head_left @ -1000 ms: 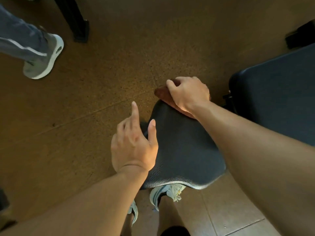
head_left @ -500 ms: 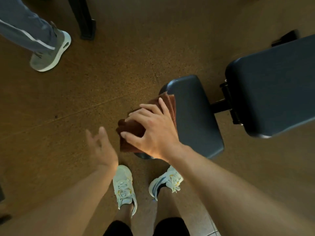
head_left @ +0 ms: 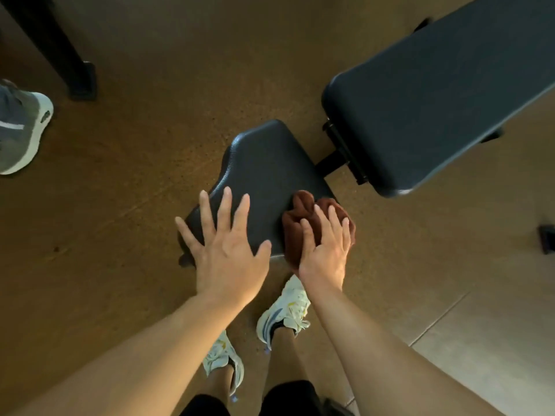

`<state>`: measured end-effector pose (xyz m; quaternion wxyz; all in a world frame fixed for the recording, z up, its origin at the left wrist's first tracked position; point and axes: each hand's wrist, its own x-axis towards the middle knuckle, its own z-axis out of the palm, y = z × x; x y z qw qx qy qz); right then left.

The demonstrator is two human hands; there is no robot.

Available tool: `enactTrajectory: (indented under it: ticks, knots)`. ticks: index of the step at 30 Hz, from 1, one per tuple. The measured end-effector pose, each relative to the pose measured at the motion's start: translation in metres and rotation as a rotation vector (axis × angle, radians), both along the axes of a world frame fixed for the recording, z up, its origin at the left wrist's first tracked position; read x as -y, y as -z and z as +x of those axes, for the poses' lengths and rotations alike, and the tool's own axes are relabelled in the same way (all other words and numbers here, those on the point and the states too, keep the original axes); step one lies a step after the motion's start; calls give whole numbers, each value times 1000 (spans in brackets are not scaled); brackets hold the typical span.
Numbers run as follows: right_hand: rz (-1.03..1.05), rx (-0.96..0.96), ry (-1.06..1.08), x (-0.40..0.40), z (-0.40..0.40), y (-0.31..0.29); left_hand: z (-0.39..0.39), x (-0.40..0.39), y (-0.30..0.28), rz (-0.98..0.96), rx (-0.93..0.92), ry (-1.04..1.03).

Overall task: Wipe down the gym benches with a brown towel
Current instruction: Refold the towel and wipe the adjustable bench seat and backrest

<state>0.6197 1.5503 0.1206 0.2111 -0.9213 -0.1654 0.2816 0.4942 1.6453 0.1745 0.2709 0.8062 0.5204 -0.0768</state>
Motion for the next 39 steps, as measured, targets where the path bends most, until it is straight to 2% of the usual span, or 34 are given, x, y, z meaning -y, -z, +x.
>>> enactTrajectory:
  ticks: [1,3,5,8,10,11,13,15,16,18,20,23,29,39]
  knots:
    - [16,-34,120,0,4,-1,6,7,5,34,-105,91]
    - [43,-111,345,1,10,-5,14,13,7,32,-206,142]
    - [43,-249,596,4,21,-13,20,14,5,-22,-240,160]
    - [86,-572,1032,8,39,-43,29,10,-2,-76,-238,281]
    - [146,-608,1086,14,46,-69,43,6,-6,-122,-234,324]
    - [205,-534,1054,15,49,-82,52,2,-8,-150,-242,328]
    - [357,-239,901,11,64,-105,74,-9,-8,-177,-267,341]
    - [400,58,595,0,96,-113,94,-22,-4,-168,-283,397]
    - [349,138,381,-8,118,-108,103,-29,-1,-178,-294,425]
    - [62,152,-86,-31,160,-83,116,-38,9,-237,-332,477]
    - [-196,189,-389,-50,189,-53,123,-41,21,-325,-380,513]
    - [-205,306,-533,-70,216,-35,130,-42,31,-420,-424,533]
    - [-208,317,-717,-102,253,-39,142,-45,26,-597,-548,528]
    - [-96,376,-1084,-170,308,-32,158,-49,15,-728,-650,399]
